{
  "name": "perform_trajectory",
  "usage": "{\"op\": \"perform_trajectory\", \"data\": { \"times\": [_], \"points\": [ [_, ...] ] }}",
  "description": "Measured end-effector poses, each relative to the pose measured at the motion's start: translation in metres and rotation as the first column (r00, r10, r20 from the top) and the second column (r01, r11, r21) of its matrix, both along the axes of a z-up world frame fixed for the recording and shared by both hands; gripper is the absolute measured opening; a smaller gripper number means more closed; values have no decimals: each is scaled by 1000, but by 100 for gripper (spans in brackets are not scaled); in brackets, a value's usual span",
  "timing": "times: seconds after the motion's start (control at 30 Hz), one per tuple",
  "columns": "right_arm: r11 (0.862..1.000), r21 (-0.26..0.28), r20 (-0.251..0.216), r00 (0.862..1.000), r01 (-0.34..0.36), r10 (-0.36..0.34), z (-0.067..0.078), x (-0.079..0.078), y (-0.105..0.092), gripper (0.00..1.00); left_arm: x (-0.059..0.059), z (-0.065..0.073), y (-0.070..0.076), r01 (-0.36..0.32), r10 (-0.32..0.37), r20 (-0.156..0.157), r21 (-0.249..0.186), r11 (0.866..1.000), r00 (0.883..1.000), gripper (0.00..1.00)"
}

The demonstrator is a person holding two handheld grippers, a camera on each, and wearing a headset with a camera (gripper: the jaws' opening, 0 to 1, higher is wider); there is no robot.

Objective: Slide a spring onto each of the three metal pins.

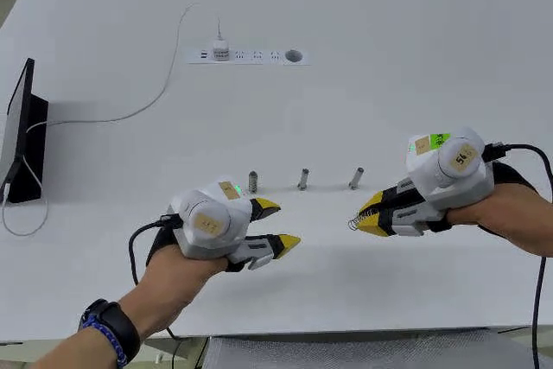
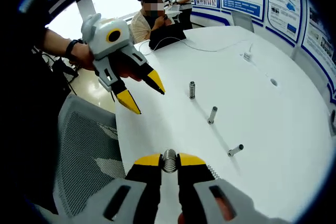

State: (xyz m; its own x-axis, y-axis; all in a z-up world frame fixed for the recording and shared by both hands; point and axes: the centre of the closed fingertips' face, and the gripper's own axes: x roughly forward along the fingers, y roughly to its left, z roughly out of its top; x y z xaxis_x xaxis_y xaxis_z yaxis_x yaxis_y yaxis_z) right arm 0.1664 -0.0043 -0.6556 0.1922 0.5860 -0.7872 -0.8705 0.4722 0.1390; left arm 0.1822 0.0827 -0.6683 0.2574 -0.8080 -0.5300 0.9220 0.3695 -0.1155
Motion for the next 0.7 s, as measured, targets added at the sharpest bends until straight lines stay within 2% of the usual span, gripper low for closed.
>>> {"op": "perform_trajectory", "data": {
  "times": [0.7],
  "points": [
    [997,-59,17,999,51,-50,-17,30,-4,13,12,-3,24,-96,96,-10,18,995,995,49]
  ]
}}
